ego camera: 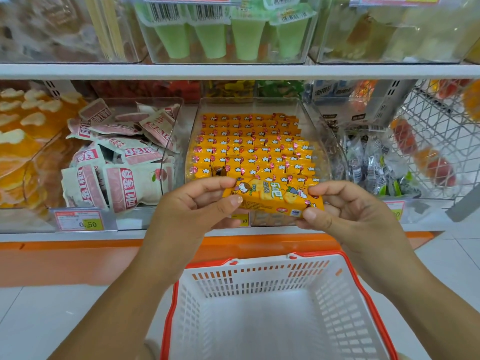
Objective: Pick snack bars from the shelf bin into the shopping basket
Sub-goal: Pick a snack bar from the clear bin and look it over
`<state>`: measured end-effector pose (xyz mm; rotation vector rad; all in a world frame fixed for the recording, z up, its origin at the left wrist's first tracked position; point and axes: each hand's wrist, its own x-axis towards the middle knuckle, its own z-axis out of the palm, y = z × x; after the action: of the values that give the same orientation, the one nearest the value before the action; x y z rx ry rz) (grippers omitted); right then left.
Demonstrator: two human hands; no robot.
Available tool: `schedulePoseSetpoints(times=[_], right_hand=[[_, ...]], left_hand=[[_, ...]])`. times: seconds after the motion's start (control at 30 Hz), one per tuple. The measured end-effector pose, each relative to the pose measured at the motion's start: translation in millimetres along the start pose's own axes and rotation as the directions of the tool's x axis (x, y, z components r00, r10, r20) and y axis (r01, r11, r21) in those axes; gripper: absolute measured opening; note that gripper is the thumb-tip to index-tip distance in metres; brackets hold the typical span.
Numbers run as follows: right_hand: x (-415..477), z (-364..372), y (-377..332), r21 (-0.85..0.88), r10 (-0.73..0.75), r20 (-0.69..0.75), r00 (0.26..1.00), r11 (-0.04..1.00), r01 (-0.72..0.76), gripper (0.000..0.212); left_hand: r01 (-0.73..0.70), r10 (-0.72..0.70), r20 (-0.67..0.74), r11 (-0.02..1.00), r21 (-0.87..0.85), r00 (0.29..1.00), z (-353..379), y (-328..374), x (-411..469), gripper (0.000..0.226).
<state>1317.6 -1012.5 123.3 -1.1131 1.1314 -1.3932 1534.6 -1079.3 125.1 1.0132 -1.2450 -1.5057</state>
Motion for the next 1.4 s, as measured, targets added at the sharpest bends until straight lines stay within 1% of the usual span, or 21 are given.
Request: schedulePoseSetpoints(times=[0.1, 0.17, 0.2, 0.3, 0.4, 0.47, 0.6, 0.67, 0.8, 0.93, 1.07, 1.1, 1.13, 1.17, 1.2, 1.27, 1.33, 1.4], right_hand=[[0.5, 3.1, -2.0, 0.004, 0.004, -0.019, 1.000, 1.000, -0.004, 0.026], [0.5, 3.9, -2.8, -0.004, 0.010, -0.025, 1.000, 1.000, -0.010, 0.025], [1.0, 4.1, -2.9, -0.008, 0.015, -0.029, 0.999, 1.000, -0.015, 0.027], [2.8, 4.6, -4.2, -0.022, 0.024, -0.055, 0.998, 0.999, -0.025, 0.043], [4.7, 4.3, -4.4, -0.016, 0.030, -0.066, 0.997, 0.999, -0.031, 0.047], [5.4, 3.7, -3.7, 0.001, 0.038, -0.080, 0.996, 0.999, -0.038, 0.043], [6.0, 4.6, -1.5, 0.027, 0.035, -0.094, 0.995, 0.999, -0.032, 0.021], [6.5, 4.2, -0.3, 0.037, 0.045, -0.091, 0.995, 0.998, -0.041, 0.021], [7.9, 1.6, -1.4, 0.137, 0.103, -0.043, 0.994, 0.986, -0.096, 0.035], [8.2, -0.7, -3.4, 0.188, 0.127, 0.025, 0.992, 0.974, -0.130, 0.032], [7.8, -0.7, -3.4, 0.147, 0.101, -0.007, 0.995, 0.984, -0.099, 0.047], [7.8, -0.7, -2.3, 0.123, 0.089, -0.028, 0.996, 0.989, -0.085, 0.045], [7.9, -0.5, -1.2, 0.092, 0.072, -0.042, 0.997, 0.993, -0.068, 0.037], [8.2, -0.6, 0.0, 0.054, 0.059, -0.049, 0.997, 0.997, -0.056, 0.029], [8.6, -1.1, 1.8, 0.011, 0.049, -0.050, 0.998, 0.999, -0.049, 0.026], [9.7, -3.0, 5.5, -0.064, 0.042, -0.053, 0.998, 0.997, -0.045, 0.040], [11.3, -3.8, 7.8, -0.100, 0.039, -0.068, 0.997, 0.994, -0.045, 0.047], [12.7, -3.0, 9.2, -0.102, 0.027, -0.070, 0.997, 0.994, -0.034, 0.047]], left_hand=[[0.010, -0.010, 0.006, 1.000, 0.003, 1.000, -2.9, 0.9, 0.5, 0.032], [0.011, -0.011, 0.009, 1.000, 0.000, 1.000, -3.9, 1.5, 0.5, 0.031], [0.008, -0.008, 0.010, 1.000, -0.004, 1.000, -4.2, 2.0, 0.4, 0.029], [-0.008, 0.008, 0.015, 1.000, -0.009, 1.000, -4.6, 2.0, 0.1, 0.023], [-0.010, 0.010, 0.016, 1.000, -0.002, 1.000, -2.5, 0.2, -0.3, 0.023], [0.001, -0.001, 0.014, 1.000, 0.013, 1.000, -0.3, -2.6, -0.2, 0.021], [0.018, -0.022, 0.039, 0.996, 0.091, 0.999, 0.6, -6.2, -0.1, 0.015], [0.033, -0.040, 0.071, 0.995, 0.090, 0.997, -0.6, -6.3, 0.2, 0.014], [0.043, -0.042, 0.083, 0.999, -0.017, 0.996, -4.9, -1.4, 0.7, 0.021], [0.070, -0.061, 0.100, 0.994, -0.080, 0.993, -11.0, 1.7, 2.2, 0.034], [0.059, -0.047, 0.148, 0.995, -0.078, 0.988, -13.2, 2.5, 2.6, 0.041], [0.045, -0.036, 0.138, 0.997, -0.061, 0.990, -12.4, 1.7, 2.7, 0.039], [0.031, -0.025, 0.119, 0.999, -0.044, 0.993, -11.4, 0.4, 2.8, 0.034], [0.018, -0.015, 0.096, 0.999, -0.030, 0.995, -10.7, -1.7, 3.1, 0.027], [0.011, -0.010, 0.072, 1.000, -0.025, 0.997, -9.5, -4.0, 3.8, 0.017], [0.009, -0.008, 0.046, 1.000, -0.026, 0.999, -7.6, -7.9, 5.1, 0.005], [0.003, -0.001, 0.043, 0.999, -0.043, 0.999, -5.4, -10.9, 5.9, 0.005], [-0.005, 0.008, 0.053, 0.998, -0.056, 0.999, -2.4, -11.5, 5.6, 0.005]])
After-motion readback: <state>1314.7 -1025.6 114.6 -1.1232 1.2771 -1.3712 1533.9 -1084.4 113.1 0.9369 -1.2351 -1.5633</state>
